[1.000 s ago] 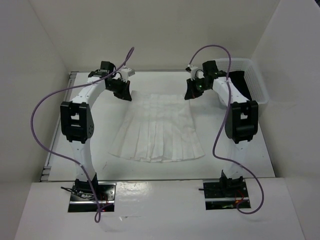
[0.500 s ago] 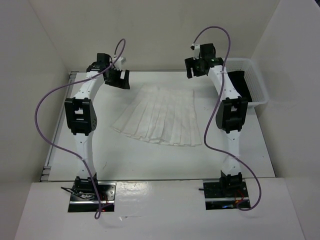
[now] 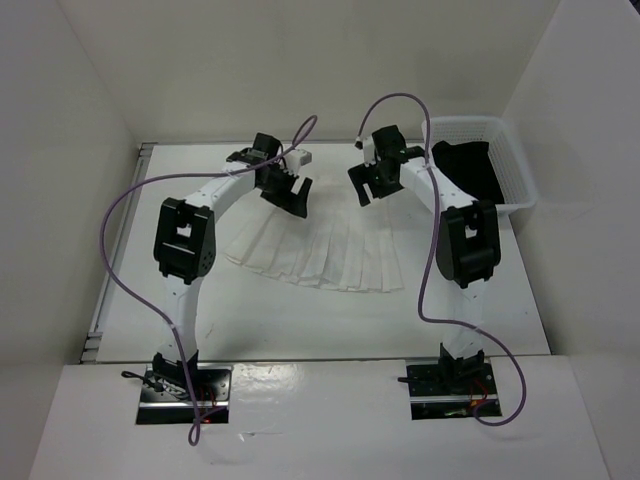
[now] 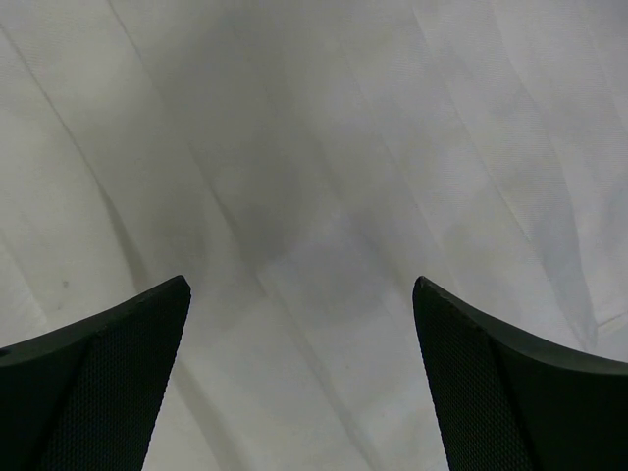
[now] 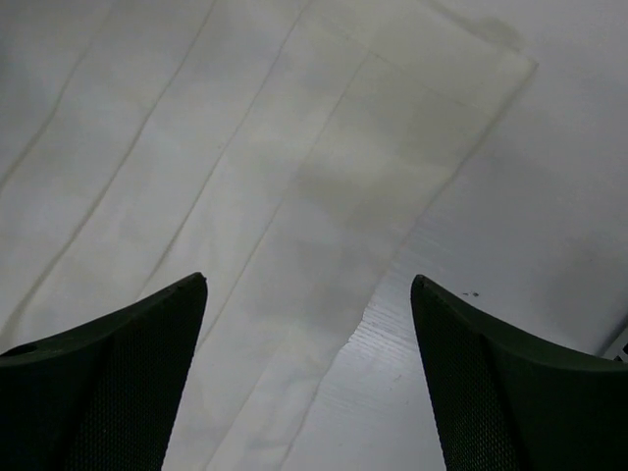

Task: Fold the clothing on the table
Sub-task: Flatten the skirt out, then fold the skirt

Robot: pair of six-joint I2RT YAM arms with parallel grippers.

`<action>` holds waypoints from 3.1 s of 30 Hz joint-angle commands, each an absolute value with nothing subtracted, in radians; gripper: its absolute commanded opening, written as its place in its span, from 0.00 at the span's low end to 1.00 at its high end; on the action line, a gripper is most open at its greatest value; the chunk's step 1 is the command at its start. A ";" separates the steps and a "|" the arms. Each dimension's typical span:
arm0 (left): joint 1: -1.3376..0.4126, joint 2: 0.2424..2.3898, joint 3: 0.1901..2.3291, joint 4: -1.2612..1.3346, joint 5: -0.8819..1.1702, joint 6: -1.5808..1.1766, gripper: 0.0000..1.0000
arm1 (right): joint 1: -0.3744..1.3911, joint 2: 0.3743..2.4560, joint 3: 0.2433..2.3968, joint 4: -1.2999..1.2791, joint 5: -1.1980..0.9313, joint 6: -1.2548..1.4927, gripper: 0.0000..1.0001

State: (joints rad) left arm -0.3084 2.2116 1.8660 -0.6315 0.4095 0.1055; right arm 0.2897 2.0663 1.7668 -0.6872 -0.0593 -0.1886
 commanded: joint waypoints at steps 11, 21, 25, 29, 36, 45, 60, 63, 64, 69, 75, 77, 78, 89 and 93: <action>-0.252 2.129 1.669 -0.532 0.265 0.078 1.00 | 0.268 1.945 1.720 -0.614 -0.017 -0.218 0.90; -0.252 2.083 1.459 -0.560 0.265 -0.032 1.00 | 0.268 1.945 1.720 -0.614 -0.017 -0.218 0.90; -0.270 1.993 1.330 -0.551 0.265 -0.052 1.00 | 0.268 1.945 1.720 -0.604 -0.026 -0.218 0.90; -0.270 1.950 1.249 -0.571 0.311 -0.038 1.00 | 0.268 1.945 1.720 -0.604 -0.026 -0.218 0.90; -0.291 1.888 1.183 -0.600 0.354 0.009 1.00 | 0.268 1.963 1.729 -0.604 -0.058 -0.218 0.90; -0.250 1.824 1.365 -0.706 0.380 0.049 1.00 | 0.268 1.973 1.758 -0.632 -0.086 -0.218 0.90; -0.008 2.143 1.869 -0.698 0.654 0.126 0.81 | 0.268 1.953 1.746 -0.630 -0.091 -0.238 0.89; -0.008 2.253 1.956 -0.761 0.712 0.146 0.72 | 0.268 1.953 1.746 -0.630 -0.081 -0.238 0.89; -0.008 2.269 1.977 -0.770 0.721 0.146 0.72 | 0.268 1.953 1.746 -0.630 -0.081 -0.247 0.89; -0.008 2.333 2.043 -0.770 0.733 0.124 0.72 | 0.268 1.953 1.737 -0.630 -0.072 -0.247 0.89; 0.012 2.405 2.065 -0.761 0.765 0.115 0.72 | 0.268 1.953 1.736 -0.630 -0.072 -0.256 0.89; 0.012 2.430 2.065 -0.761 0.778 0.115 0.72 | 0.268 1.962 1.736 -0.640 -0.072 -0.256 0.89; 0.012 2.430 2.065 -0.761 0.778 0.115 0.72 | 0.268 1.962 1.736 -0.640 -0.072 -0.256 0.89; 0.032 2.520 2.128 -0.744 0.787 0.097 0.72 | 0.268 1.953 1.727 -0.649 -0.051 -0.256 0.89; 0.032 2.577 2.164 -0.762 0.808 0.087 0.72 | 0.268 1.953 1.727 -0.649 -0.051 -0.256 0.89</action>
State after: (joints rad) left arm 0.0257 2.5053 2.1410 -0.7528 0.8024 0.0875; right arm 0.2695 1.9949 1.7325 -0.6510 -0.0624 -0.2485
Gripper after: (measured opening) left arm 0.716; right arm 0.888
